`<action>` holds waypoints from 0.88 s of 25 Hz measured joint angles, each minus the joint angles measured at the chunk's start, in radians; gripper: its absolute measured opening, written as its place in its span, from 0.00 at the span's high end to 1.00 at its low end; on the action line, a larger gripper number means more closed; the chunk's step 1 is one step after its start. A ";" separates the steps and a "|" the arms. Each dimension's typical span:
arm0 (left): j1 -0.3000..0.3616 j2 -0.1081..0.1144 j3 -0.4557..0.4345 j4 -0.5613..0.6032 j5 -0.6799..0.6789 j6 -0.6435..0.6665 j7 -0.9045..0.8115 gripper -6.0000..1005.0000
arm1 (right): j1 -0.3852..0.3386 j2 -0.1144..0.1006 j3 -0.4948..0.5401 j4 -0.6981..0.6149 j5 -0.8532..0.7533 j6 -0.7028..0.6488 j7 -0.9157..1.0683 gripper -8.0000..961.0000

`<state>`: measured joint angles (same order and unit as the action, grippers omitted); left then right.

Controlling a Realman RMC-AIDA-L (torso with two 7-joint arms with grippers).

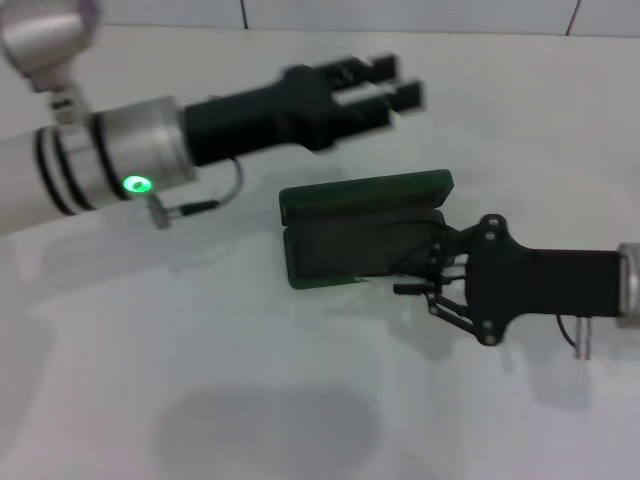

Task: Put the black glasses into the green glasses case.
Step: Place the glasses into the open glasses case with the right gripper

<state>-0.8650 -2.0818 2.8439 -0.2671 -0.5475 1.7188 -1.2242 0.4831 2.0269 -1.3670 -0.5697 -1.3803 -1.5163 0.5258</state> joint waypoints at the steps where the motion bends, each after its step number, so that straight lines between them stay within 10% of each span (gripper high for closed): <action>1: 0.011 0.001 0.000 -0.007 -0.027 -0.003 0.000 0.38 | -0.018 0.000 -0.036 -0.032 0.012 0.055 -0.011 0.79; 9: 0.083 0.027 0.000 -0.006 -0.116 -0.008 -0.011 0.38 | -0.205 0.001 -0.489 -0.431 0.112 0.735 -0.022 0.78; 22: 0.069 0.018 0.000 -0.007 -0.084 -0.013 -0.012 0.38 | -0.161 0.001 -0.665 -0.451 0.226 1.056 -0.013 0.76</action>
<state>-0.7963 -2.0640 2.8440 -0.2743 -0.6311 1.7061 -1.2364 0.3219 2.0279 -2.0322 -1.0209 -1.1539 -0.4600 0.5124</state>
